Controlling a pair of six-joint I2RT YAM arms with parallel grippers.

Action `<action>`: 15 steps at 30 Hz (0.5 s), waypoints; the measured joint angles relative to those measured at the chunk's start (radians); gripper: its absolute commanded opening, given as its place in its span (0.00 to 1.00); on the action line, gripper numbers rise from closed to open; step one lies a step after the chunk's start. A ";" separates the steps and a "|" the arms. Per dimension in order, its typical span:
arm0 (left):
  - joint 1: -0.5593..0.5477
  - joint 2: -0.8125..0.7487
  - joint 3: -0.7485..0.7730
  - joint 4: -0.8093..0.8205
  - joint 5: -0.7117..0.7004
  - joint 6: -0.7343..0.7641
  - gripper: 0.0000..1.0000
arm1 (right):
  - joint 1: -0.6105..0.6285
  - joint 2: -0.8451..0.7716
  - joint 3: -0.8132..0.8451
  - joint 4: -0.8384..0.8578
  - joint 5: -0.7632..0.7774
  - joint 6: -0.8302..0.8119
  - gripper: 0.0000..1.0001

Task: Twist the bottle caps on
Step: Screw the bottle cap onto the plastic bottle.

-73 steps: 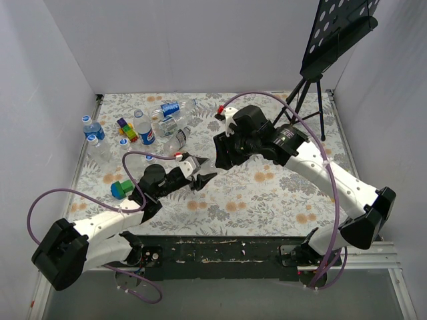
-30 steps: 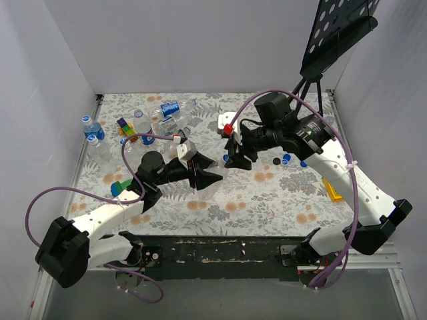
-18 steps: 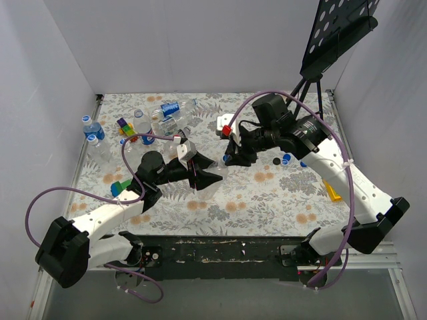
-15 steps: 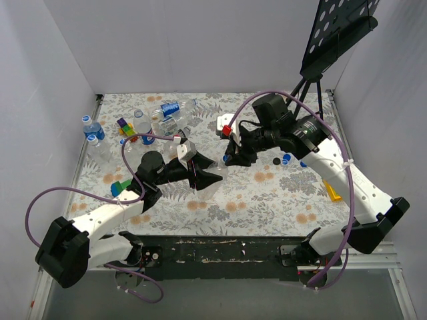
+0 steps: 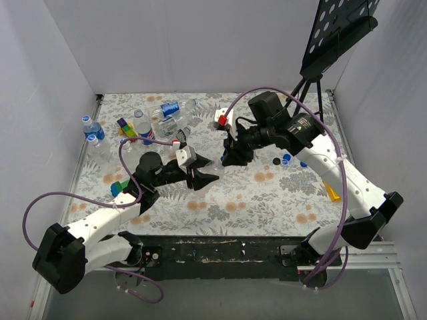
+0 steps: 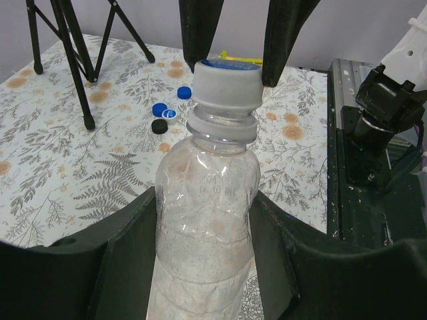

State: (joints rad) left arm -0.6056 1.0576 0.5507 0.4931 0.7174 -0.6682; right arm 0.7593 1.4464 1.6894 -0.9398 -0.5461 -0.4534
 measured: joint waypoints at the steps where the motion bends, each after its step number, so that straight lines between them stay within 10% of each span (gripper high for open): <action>1: 0.001 -0.003 -0.001 -0.005 -0.003 0.009 0.20 | 0.000 0.002 0.000 0.001 0.000 0.012 0.12; 15: 0.001 -0.010 -0.054 0.030 -0.056 -0.082 0.19 | 0.009 -0.036 -0.127 0.139 0.027 0.113 0.12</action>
State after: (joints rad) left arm -0.6048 1.0473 0.4969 0.5232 0.6617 -0.7506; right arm 0.7681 1.4105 1.5620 -0.8005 -0.5194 -0.3408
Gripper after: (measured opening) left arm 0.493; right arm 0.391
